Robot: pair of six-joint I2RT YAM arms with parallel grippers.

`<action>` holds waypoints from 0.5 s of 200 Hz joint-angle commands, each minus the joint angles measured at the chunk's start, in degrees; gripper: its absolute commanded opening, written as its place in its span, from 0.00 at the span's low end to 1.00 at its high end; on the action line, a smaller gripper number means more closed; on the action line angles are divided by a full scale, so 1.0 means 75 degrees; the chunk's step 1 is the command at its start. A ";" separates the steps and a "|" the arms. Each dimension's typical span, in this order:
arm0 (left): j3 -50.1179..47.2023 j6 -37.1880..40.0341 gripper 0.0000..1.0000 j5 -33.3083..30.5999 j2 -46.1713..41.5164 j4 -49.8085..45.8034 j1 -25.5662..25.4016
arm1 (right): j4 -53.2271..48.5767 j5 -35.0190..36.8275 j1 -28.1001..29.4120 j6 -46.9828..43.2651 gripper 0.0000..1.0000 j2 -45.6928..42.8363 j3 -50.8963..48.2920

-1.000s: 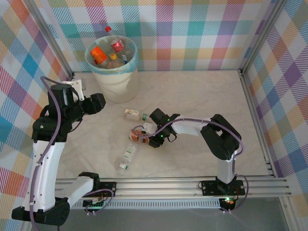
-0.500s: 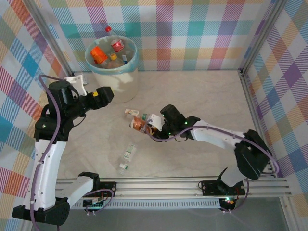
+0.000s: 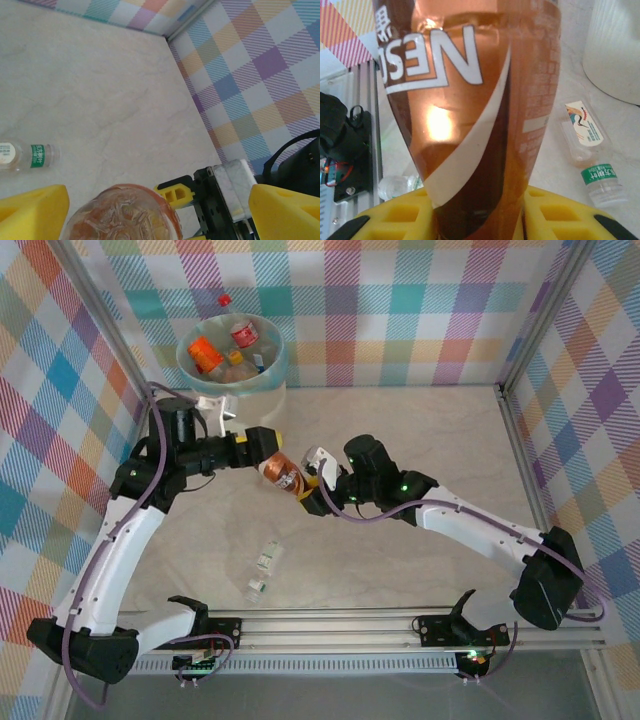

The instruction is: Put the plastic bottles in the bin

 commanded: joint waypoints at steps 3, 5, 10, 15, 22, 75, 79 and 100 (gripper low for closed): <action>-0.0037 0.0246 0.92 0.0023 -0.0009 -0.0209 -0.0131 | 0.0307 -0.0349 -0.0014 0.0568 0.27 -0.0176 0.0120; -0.0042 0.0256 0.92 0.0011 -0.0004 -0.0234 -0.0133 | 0.0336 -0.0351 -0.0014 0.0582 0.27 -0.0187 0.0108; -0.0055 0.0272 0.92 -0.0007 -0.0006 -0.0273 -0.0140 | 0.0356 -0.0352 -0.0014 0.0625 0.27 -0.0222 0.0083; -0.0066 0.0273 0.92 -0.0019 -0.0003 -0.0298 -0.0146 | 0.0396 -0.0362 -0.0014 0.0656 0.27 -0.0258 0.0057; -0.0088 0.0266 0.92 -0.0032 -0.0009 -0.0299 -0.0166 | 0.0424 -0.0403 -0.0014 0.0687 0.27 -0.0301 0.0035; -0.0141 0.0317 0.86 0.0456 0.0067 -0.0217 -0.0310 | 0.0611 -0.0479 -0.0016 0.0879 0.30 -0.0463 -0.0117; -0.0144 0.0312 0.85 0.0460 0.0078 -0.0223 -0.0316 | 0.0611 -0.0486 -0.0014 0.0890 0.30 -0.0471 -0.0132; -0.0199 0.0200 0.76 0.0300 0.0060 -0.0189 -0.0322 | 0.0650 -0.0458 -0.0014 0.0915 0.31 -0.0472 -0.0162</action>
